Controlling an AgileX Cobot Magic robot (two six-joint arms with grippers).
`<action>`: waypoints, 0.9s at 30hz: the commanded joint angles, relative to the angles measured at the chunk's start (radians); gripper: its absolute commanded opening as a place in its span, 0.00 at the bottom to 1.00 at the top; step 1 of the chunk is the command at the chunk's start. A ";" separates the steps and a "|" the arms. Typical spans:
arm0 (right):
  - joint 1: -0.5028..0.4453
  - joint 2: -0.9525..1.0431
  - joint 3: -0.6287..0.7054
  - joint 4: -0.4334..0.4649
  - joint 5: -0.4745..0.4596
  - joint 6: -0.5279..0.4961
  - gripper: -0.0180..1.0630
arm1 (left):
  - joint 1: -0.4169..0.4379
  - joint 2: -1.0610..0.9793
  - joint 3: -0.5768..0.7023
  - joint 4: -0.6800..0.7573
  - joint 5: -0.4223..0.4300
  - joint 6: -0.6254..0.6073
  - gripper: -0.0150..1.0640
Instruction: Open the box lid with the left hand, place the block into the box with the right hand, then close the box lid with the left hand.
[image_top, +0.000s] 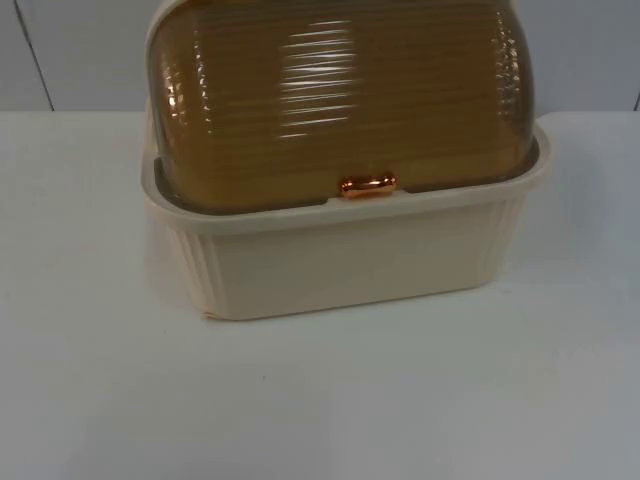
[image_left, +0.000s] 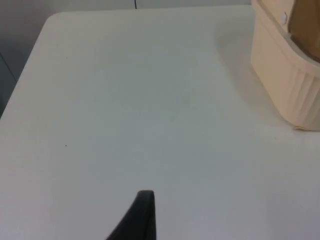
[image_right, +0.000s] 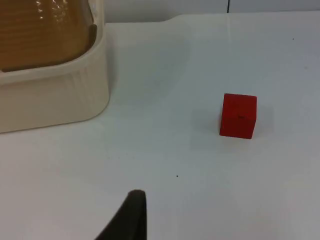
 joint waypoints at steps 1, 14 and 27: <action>-0.005 -0.002 0.000 -0.003 -0.005 0.015 0.98 | -0.005 -0.002 0.001 0.002 -0.010 -0.010 0.94; -0.005 0.225 -0.182 -0.081 -0.127 0.071 0.98 | -0.005 0.257 -0.202 0.007 -0.216 -0.048 0.94; -0.005 0.576 -0.365 -0.270 -0.387 0.198 0.98 | -0.005 0.562 -0.347 0.063 -0.395 -0.053 0.93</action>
